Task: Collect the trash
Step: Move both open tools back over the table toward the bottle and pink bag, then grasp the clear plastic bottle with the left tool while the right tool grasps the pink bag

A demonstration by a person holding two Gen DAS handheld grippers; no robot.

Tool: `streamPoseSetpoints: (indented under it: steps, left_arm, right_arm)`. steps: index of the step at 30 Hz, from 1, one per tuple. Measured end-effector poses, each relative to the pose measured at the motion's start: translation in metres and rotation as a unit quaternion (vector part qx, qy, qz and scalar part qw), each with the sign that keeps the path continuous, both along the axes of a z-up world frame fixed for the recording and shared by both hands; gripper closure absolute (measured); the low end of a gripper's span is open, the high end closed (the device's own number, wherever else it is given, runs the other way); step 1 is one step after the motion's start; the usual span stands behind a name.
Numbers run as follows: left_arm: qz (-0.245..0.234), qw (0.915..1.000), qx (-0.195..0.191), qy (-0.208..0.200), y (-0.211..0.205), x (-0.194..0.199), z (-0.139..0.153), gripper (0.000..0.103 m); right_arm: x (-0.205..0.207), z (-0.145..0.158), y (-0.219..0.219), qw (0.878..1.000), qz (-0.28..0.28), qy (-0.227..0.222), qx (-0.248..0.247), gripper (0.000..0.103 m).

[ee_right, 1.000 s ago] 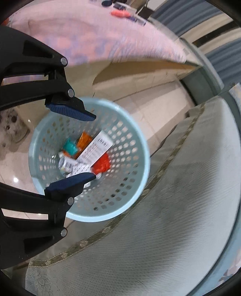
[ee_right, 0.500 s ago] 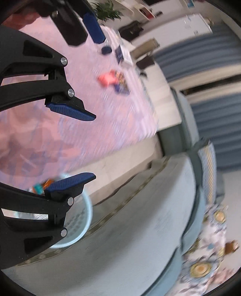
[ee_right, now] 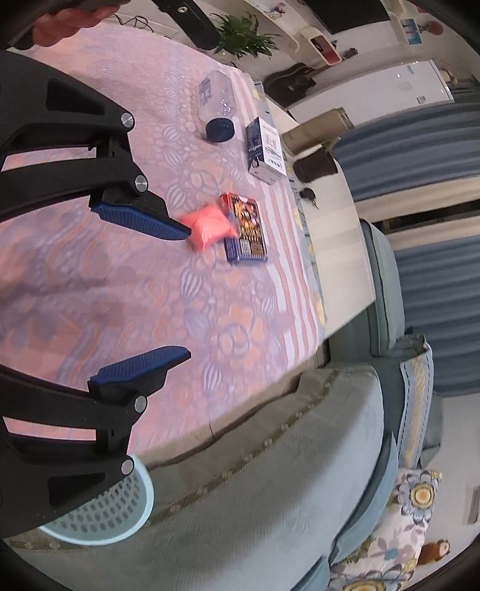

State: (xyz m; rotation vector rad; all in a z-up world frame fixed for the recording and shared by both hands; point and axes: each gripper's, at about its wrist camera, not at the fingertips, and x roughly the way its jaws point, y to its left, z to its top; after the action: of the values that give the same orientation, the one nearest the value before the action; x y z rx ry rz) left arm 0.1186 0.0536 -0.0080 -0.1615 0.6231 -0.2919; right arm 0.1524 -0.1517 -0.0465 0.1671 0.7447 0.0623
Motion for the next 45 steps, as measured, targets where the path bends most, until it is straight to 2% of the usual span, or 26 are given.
streamPoseSetpoints:
  steps: [7, 13, 17, 19, 22, 28, 32, 35, 36, 37, 39, 42, 45]
  left_arm:
    - [0.062, 0.9979, -0.010, 0.015, 0.070, 0.037, -0.020, 0.024]
    - [0.114, 0.9921, 0.004, 0.053, 0.108, 0.081, -0.049, 0.024]
    - [0.143, 0.9865, -0.021, 0.077, 0.133, 0.097, -0.068, 0.023]
    - [0.135, 0.9865, -0.042, 0.083, 0.139, 0.100, -0.075, 0.022]
    - [0.117, 0.9888, -0.043, 0.082, 0.136, 0.101, -0.077, 0.020]
    - [0.038, 0.9907, -0.082, 0.102, 0.121, 0.073, -0.075, 0.024]
    - [-0.040, 0.9846, -0.121, 0.120, 0.103, 0.047, -0.074, 0.024]
    - [-0.092, 0.9808, -0.120, 0.123, 0.083, 0.031, -0.070, 0.024]
    - [-0.101, 0.9806, -0.115, 0.123, 0.080, 0.026, -0.069, 0.024]
    - [-0.100, 0.9823, -0.104, 0.119, 0.078, 0.021, -0.065, 0.024]
    - [-0.074, 0.9878, -0.084, 0.108, 0.082, 0.016, -0.060, 0.024]
    - [-0.031, 0.9931, -0.059, 0.096, 0.087, 0.022, -0.055, 0.024]
    - [-0.008, 0.9934, -0.033, 0.110, 0.083, 0.047, -0.054, 0.024]
  right_arm:
    - [0.034, -0.020, 0.027, 0.999, 0.016, 0.005, -0.045, 0.047]
    - [0.058, -0.048, 0.033, 0.998, 0.033, 0.035, -0.051, 0.047]
    - [0.063, -0.047, 0.042, 0.996, 0.058, 0.035, -0.058, 0.047]
    - [0.068, -0.048, 0.048, 0.995, 0.074, 0.043, -0.057, 0.047]
    - [0.078, -0.051, 0.060, 0.993, 0.091, 0.054, -0.053, 0.047]
    - [0.086, -0.055, 0.074, 0.991, 0.104, 0.060, -0.064, 0.047]
    - [0.090, -0.058, 0.074, 0.991, 0.103, 0.066, -0.060, 0.047]
    - [0.092, -0.058, 0.074, 0.991, 0.101, 0.066, -0.055, 0.047]
    - [0.092, -0.058, 0.074, 0.991, 0.101, 0.066, -0.054, 0.050]
    - [0.093, -0.058, 0.074, 0.991, 0.101, 0.065, -0.055, 0.058]
    - [0.095, -0.059, 0.075, 0.991, 0.104, 0.068, -0.052, 0.065]
    - [0.094, -0.058, 0.076, 0.991, 0.104, 0.065, -0.053, 0.065]
    - [0.094, -0.059, 0.076, 0.991, 0.106, 0.067, -0.050, 0.065]
